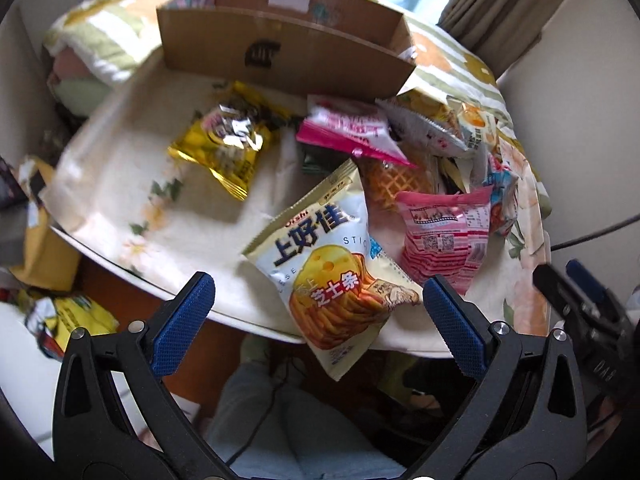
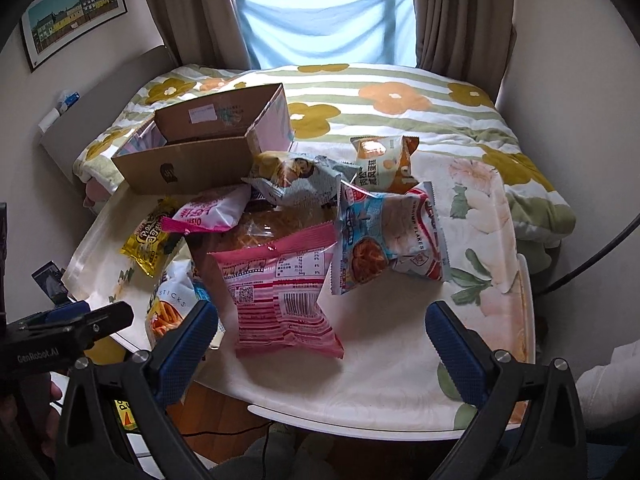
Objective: Organize snacks
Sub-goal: 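Grasp the yellow-white Oishi cheese stick bag with the left gripper while the right grasps the pink wafer bag, then carry the cheese stick bag into the box and open the left gripper, then lower the pink wafer bag into the box and open the right gripper, then grasp the gold Pillows bag with the left gripper while the right grasps the strawberry bag, then place the gold bag in the box with the left gripper while the right drops the strawberry bag in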
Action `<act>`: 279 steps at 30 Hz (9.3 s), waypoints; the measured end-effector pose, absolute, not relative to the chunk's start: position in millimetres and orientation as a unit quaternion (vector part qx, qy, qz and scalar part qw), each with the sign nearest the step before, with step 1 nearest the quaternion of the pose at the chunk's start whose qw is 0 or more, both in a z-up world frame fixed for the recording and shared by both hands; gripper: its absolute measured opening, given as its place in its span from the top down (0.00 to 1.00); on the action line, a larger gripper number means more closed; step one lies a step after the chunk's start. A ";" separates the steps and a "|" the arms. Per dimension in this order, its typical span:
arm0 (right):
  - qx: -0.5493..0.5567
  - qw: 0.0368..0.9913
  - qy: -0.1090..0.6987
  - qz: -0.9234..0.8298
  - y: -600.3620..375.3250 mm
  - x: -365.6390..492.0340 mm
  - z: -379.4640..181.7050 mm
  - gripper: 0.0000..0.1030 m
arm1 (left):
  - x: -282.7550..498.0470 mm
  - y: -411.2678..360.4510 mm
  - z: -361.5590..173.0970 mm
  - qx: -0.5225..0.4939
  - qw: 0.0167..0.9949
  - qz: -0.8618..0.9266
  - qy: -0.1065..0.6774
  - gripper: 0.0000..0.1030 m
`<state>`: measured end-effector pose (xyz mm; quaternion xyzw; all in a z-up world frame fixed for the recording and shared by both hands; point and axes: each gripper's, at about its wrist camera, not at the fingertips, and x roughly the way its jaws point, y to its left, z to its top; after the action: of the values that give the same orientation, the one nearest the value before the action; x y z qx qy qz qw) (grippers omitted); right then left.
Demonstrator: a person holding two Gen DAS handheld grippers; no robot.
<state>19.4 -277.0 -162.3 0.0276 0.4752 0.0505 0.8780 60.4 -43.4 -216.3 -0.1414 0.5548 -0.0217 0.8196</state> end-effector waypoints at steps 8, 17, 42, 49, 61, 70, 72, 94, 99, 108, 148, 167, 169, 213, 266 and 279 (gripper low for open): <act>0.003 0.862 0.500 0.088 -262.3 33.8 -213.6 0.00 | 88.1 -56.7 -255.8 -0.152 0.796 -0.021 0.586 0.00; -0.020 0.858 0.500 0.110 -242.9 47.0 -241.2 0.00 | 102.5 -70.9 -280.5 -0.135 0.785 -0.019 0.604 0.00; -0.023 0.850 0.506 0.149 -229.0 60.9 -262.4 0.37 | 112.3 -82.9 -298.7 -0.127 0.789 -0.036 0.600 0.26; -0.020 0.854 0.498 0.150 -229.3 56.6 -254.5 0.41 | 110.8 -83.5 -286.4 -0.131 0.794 -0.044 0.592 0.41; -0.021 0.866 0.480 0.141 -235.7 45.7 -223.3 0.41 | 92.4 -72.1 -247.7 -0.124 0.815 -0.052 0.563 0.44; -0.010 0.883 0.446 0.144 -234.2 48.0 -164.7 0.41 | 88.7 -57.7 -173.9 -0.105 0.858 -0.040 0.501 0.44; -0.011 0.888 0.437 0.143 -230.0 54.3 -149.3 0.41 | 93.9 -48.5 -153.2 -0.099 0.868 -0.036 0.485 0.44; 0.037 0.890 0.444 0.093 -140.7 240.6 -95.6 0.41 | 306.6 66.4 -92.1 0.001 0.888 -0.070 0.455 0.44; 0.050 0.877 0.472 0.078 -130.8 275.1 -120.8 0.41 | 346.9 65.0 -130.1 0.028 0.874 -0.083 0.479 0.43; 0.053 0.860 0.502 0.069 -131.9 301.6 -146.4 0.41 | 363.2 53.3 -163.7 0.084 0.869 -0.069 0.483 0.00; 0.037 0.857 0.508 0.082 -108.9 298.9 -139.3 0.02 | 277.0 80.6 -116.5 0.061 0.882 -0.062 0.463 0.00; -0.022 0.879 0.474 0.040 -146.6 189.5 -66.9 0.01 | 216.8 84.9 -83.7 0.023 0.893 -0.076 0.444 0.00; -0.021 0.883 0.467 0.037 -151.0 179.0 -66.1 0.01 | 206.0 83.8 -86.8 0.019 0.892 -0.073 0.446 0.00; 0.050 0.826 0.561 -0.006 -125.1 171.9 -214.2 0.02 | 192.5 14.7 -273.5 0.089 0.774 -0.180 0.601 0.01; 0.042 0.836 0.543 0.071 -119.2 168.2 -212.1 0.57 | 199.4 21.7 -251.7 0.040 0.818 -0.131 0.559 0.42; 0.031 0.863 0.488 0.132 -139.9 143.7 -147.8 0.57 | 159.1 30.5 -162.4 0.003 0.869 -0.067 0.490 0.42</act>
<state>143.7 -139.9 -147.8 0.0313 0.4875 0.1320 0.8625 159.1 30.5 -162.4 0.0031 0.4902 -0.0675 0.8690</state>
